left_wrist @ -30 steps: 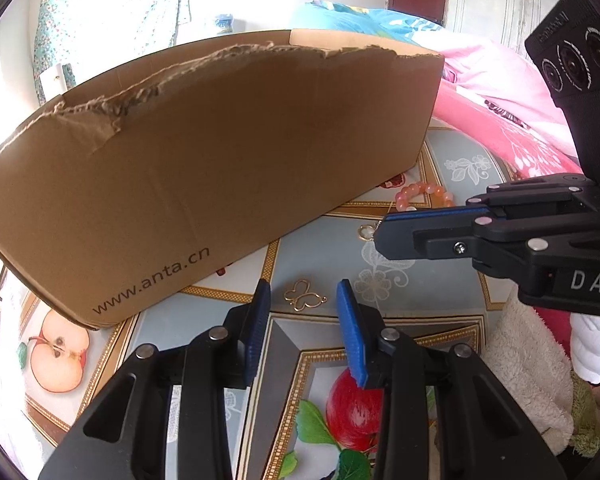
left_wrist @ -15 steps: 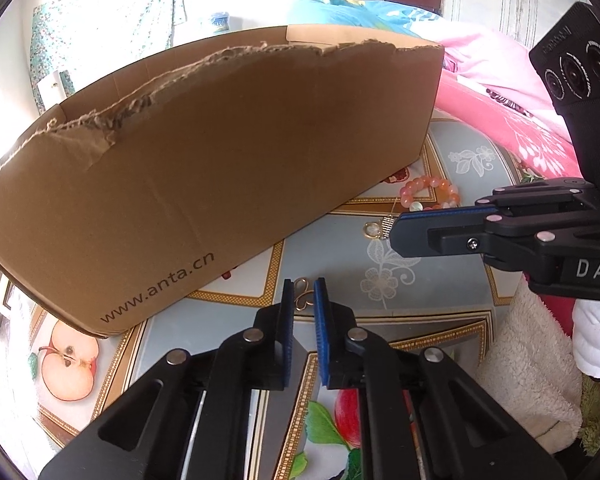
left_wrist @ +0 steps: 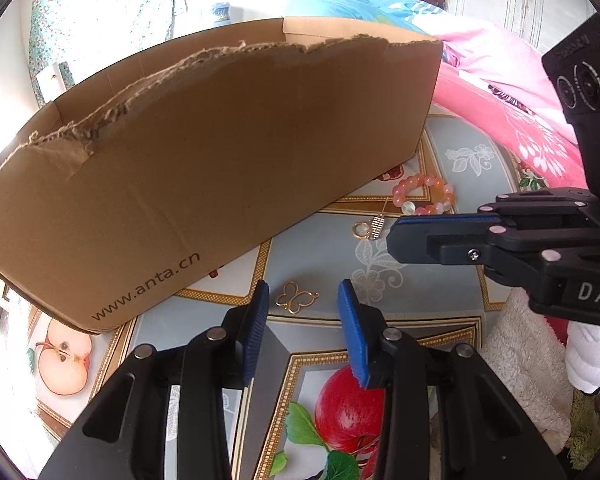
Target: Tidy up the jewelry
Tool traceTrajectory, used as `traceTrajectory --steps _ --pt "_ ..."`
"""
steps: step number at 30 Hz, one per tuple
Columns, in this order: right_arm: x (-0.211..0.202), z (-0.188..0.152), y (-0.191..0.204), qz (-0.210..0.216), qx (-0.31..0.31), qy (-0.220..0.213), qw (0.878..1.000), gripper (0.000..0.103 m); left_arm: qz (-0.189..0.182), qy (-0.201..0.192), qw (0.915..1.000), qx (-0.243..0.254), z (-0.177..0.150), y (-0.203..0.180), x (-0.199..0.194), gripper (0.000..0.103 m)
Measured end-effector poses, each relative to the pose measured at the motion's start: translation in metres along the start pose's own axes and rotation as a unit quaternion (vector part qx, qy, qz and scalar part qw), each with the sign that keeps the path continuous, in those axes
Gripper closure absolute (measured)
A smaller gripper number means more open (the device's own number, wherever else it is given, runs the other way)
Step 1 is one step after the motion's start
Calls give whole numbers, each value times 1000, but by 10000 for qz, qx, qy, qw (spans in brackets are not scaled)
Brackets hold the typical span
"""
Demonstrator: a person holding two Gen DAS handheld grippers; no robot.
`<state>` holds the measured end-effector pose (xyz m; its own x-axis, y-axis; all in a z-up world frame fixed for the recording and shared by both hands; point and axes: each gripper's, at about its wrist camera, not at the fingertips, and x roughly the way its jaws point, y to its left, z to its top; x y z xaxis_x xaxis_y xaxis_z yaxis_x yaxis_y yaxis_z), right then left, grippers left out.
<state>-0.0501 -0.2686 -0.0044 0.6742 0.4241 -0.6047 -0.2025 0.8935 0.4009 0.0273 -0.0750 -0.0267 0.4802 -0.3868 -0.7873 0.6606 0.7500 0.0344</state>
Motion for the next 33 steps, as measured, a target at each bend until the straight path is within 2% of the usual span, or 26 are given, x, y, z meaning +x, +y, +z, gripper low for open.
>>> traceTrajectory --steps 4,8,20,21,23,28,33 --pt "-4 -1 -3 32 65 -84 9999 100 140 117 9997 -158 4 -1 2 71" --pt "-8 -2 -7 114 152 -166 9997 100 236 248 9990 -289 10 0 5 84" --pt "-15 -9 -16 334 360 -334 9982 100 422 386 9983 -138 20 -9 12 84" --pt "-16 -10 -17 332 366 -337 9982 100 416 383 9983 -137 20 -9 12 86" --pt "-16 -11 -18 344 391 -335 9981 100 398 398 9983 -132 20 -11 12 96" --pt "-14 -11 -16 309 360 -332 9983 99 386 375 9984 -148 18 -9 10 96" --pt "-13 -10 -12 280 330 -302 9986 94 176 245 9992 -242 14 -2 0 95"
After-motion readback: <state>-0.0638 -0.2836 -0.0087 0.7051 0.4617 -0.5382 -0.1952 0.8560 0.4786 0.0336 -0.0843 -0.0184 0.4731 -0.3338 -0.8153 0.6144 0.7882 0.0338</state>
